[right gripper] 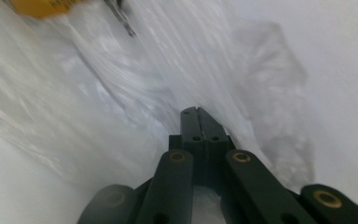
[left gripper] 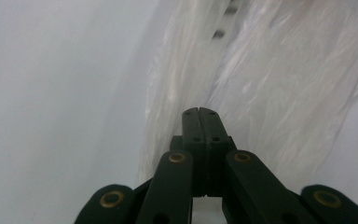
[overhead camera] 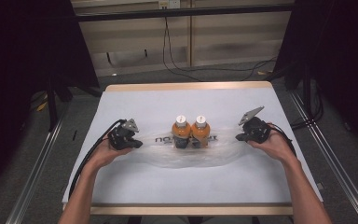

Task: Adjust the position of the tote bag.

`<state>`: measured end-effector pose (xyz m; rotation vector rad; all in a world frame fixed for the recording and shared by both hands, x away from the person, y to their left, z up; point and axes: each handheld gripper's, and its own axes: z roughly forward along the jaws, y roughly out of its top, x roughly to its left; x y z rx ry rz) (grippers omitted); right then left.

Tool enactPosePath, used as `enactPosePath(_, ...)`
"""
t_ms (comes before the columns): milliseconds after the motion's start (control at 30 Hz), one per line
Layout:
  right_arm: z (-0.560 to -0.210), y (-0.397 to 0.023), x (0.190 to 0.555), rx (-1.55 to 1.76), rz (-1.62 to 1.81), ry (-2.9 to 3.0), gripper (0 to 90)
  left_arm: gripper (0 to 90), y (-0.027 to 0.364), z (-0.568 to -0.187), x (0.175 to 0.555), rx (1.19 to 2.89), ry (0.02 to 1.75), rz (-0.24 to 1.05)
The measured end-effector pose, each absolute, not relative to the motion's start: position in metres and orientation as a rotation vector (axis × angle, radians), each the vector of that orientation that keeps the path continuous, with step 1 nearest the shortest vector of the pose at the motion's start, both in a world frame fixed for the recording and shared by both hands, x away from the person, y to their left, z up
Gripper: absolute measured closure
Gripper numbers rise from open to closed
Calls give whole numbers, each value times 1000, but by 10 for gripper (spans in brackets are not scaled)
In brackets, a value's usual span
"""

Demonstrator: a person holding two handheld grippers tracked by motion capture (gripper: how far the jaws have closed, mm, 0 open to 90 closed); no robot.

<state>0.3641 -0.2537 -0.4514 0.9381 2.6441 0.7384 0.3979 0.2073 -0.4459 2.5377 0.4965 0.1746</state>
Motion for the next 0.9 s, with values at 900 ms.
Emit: enactPosePath(900,-427,-211,359,852,1171,2568,900,900,153,-423,370,2101,407,50)
